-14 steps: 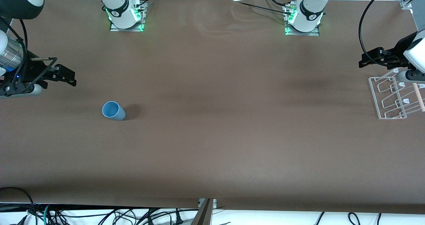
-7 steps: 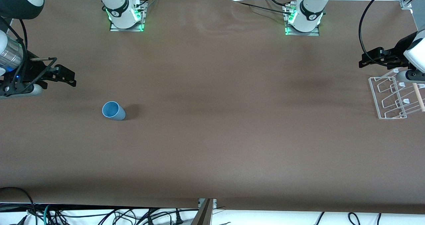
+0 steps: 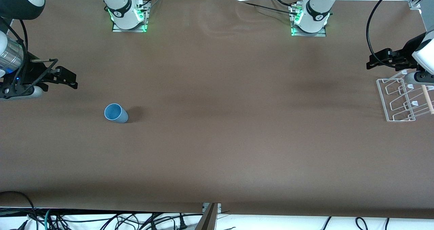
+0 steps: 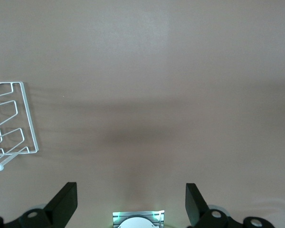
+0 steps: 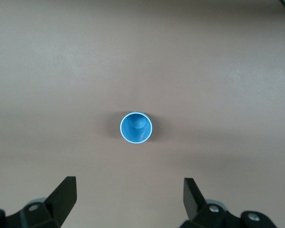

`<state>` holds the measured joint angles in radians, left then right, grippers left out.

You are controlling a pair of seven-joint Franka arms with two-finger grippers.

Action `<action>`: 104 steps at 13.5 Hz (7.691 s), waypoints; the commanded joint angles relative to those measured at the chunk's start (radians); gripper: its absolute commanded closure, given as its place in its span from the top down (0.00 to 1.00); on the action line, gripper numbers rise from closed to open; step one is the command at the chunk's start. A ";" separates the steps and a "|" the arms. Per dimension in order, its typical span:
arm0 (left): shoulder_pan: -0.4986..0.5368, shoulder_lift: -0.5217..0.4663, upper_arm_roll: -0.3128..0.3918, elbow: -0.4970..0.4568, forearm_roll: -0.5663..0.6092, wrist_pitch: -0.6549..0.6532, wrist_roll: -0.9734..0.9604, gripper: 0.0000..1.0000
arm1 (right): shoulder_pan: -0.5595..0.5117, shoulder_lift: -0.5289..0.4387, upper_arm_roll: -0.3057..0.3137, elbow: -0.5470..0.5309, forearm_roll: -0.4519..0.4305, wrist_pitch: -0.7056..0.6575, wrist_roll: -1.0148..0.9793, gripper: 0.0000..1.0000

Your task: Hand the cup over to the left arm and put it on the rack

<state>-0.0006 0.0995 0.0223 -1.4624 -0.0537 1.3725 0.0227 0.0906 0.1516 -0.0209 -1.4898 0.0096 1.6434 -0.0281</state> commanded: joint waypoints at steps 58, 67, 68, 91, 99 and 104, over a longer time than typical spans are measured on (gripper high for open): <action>-0.004 0.034 -0.021 0.059 -0.020 -0.006 -0.006 1.00 | -0.032 0.328 -0.027 -0.359 -0.017 0.504 -0.170 0.94; 0.001 0.032 -0.053 0.022 -0.159 -0.001 0.006 1.00 | -0.029 0.359 -0.025 -0.356 -0.010 0.497 -0.112 0.19; 0.002 0.031 -0.054 0.010 -0.173 -0.001 0.009 1.00 | -0.031 0.359 -0.025 -0.356 -0.010 0.496 -0.112 0.06; -0.007 0.101 -0.157 -0.082 -0.283 0.144 0.885 1.00 | 0.202 0.362 0.068 0.167 0.847 -0.072 0.827 0.00; -0.007 0.138 -0.246 -0.147 -0.523 0.315 0.980 1.00 | 0.368 0.399 0.068 0.169 1.112 0.369 1.282 0.00; -0.010 0.210 -0.283 -0.145 -0.552 0.463 1.142 1.00 | 0.405 0.424 0.068 0.203 1.132 0.450 1.398 0.00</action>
<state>-0.0143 0.2799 -0.2547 -1.6026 -0.5723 1.7866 1.0521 0.4883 0.5494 0.0508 -1.3348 1.1204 2.0845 1.3372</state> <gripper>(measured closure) 0.000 0.943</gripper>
